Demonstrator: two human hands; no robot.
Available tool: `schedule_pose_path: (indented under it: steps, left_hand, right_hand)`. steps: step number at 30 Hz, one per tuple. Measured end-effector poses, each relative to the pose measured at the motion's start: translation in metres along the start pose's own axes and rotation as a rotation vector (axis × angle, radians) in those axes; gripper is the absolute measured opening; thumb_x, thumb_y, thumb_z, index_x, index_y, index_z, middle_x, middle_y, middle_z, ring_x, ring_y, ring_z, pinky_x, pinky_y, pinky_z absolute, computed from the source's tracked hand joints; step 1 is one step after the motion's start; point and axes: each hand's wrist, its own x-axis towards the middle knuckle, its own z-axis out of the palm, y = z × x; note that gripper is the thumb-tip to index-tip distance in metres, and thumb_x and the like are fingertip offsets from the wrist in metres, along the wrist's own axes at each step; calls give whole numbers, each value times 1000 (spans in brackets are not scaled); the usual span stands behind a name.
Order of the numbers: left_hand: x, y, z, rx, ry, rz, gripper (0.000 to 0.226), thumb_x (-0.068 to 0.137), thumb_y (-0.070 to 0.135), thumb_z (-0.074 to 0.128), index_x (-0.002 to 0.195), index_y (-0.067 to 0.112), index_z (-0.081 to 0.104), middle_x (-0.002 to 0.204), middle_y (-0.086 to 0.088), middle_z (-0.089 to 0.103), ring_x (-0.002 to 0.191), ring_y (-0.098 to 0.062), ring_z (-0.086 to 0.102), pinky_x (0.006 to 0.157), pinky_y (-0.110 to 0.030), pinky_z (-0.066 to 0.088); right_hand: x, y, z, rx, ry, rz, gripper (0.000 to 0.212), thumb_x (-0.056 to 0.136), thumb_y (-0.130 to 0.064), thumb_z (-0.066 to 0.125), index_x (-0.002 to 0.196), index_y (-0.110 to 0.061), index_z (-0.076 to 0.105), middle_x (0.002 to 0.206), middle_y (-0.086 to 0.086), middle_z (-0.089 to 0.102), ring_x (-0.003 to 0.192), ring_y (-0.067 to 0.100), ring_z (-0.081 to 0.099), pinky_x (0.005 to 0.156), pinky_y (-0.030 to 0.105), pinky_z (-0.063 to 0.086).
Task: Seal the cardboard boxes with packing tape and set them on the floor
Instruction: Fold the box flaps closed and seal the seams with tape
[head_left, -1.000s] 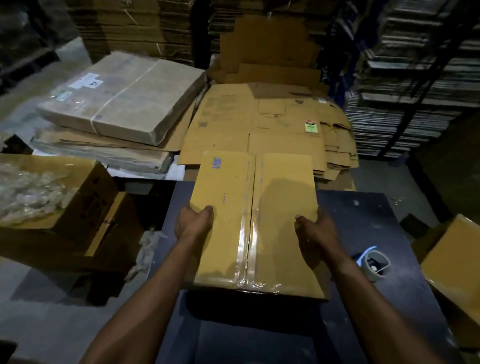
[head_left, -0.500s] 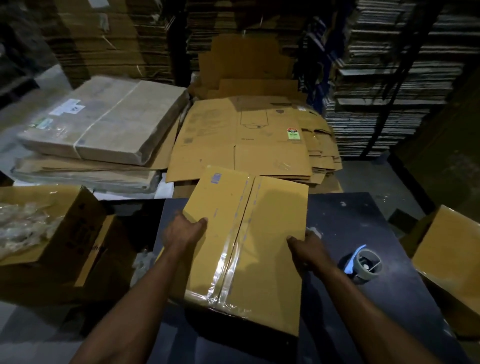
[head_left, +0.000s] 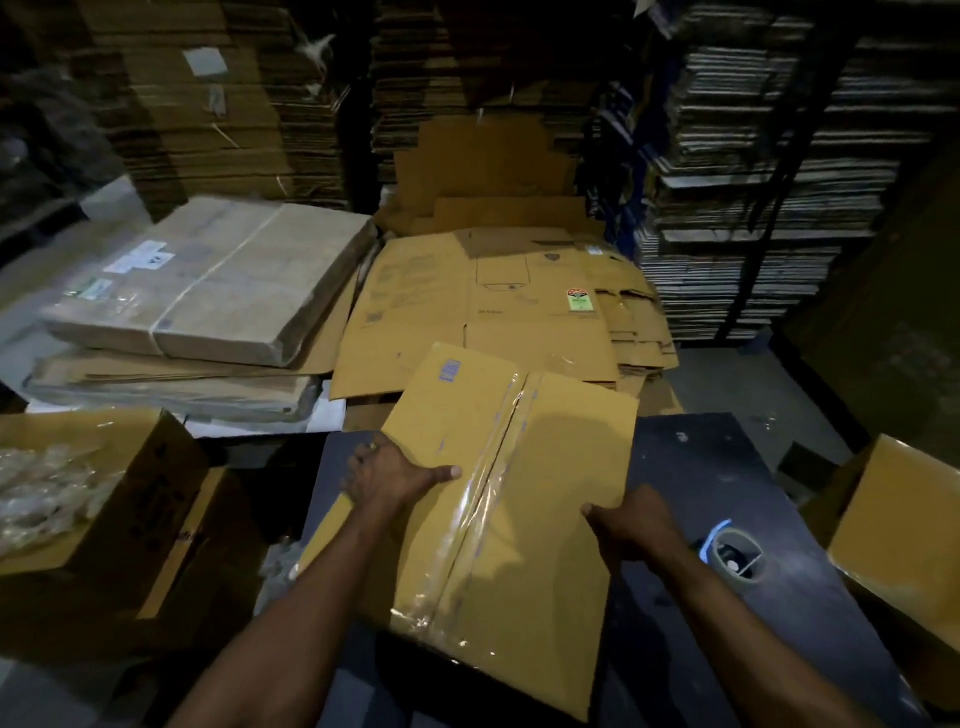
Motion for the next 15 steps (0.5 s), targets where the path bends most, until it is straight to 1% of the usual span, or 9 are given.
schedule_pose_path:
  steps: [3,5,6,8,10,11,12,14,15]
  left_hand:
    - [26,-2,0,72,-82,87,159,32,100,71,158,15,22,160,-21,32,146,-44,31,114,-63,33]
    - [47,-3,1,114,-137,132,163,24,104,66,157,21,23,160,-20,37,146,-44,34,115,-66,32]
    - [51,0,-1,147,-146,158,160,25,103,67,157,22,25,159,-19,39,146,-43,36,114,-68,31]
    - [40,18,-5,216,-113,226,140,49,91,75,160,23,24,164,-16,33,150,-39,31,117,-69,24]
    - [9,45,2,192,-57,321,114,73,78,73,163,25,26,170,-11,21,157,-31,18,122,-67,13]
    - [-10,57,11,161,-39,368,103,80,74,69,162,26,28,172,-9,17,158,-28,14,123,-64,10]
    - [-31,68,25,147,-38,419,97,84,74,64,162,27,30,173,-8,15,159,-25,12,124,-62,8]
    - [-74,83,61,175,-91,515,99,86,80,54,163,25,25,174,-8,8,160,-24,6,124,-60,6]
    - [-92,88,79,199,-136,545,105,85,85,49,164,23,20,174,-10,2,160,-26,2,124,-61,2]
  right_hand:
    - [-17,13,16,-16,-32,-83,62,74,-56,77,119,-15,62,109,2,70,93,25,69,77,35,56]
    - [-20,16,18,-114,-51,-123,68,73,-65,71,120,-17,62,111,1,67,93,24,68,79,39,57]
    - [-21,14,14,-158,-59,-128,70,72,-70,66,118,-17,63,108,1,69,89,24,70,77,40,59]
    - [-12,10,-2,-269,-9,-139,61,79,-70,59,108,-16,63,98,2,69,87,27,71,74,39,58]
    - [5,-1,-26,-297,98,-107,43,90,-62,59,92,-19,64,91,3,68,89,30,69,73,37,55]
    - [19,-4,-36,-253,143,-94,39,93,-59,59,93,-21,66,90,3,69,87,29,68,71,36,54]
    - [32,-9,-45,-196,167,-100,36,95,-57,59,102,-22,68,94,4,69,87,26,66,71,36,53]
    - [64,-15,-58,-153,136,-155,42,97,-54,58,121,-20,62,113,9,65,102,27,63,81,41,55]
    - [75,-19,-63,-150,90,-148,43,99,-54,55,122,-18,61,120,12,63,108,29,62,88,46,55]
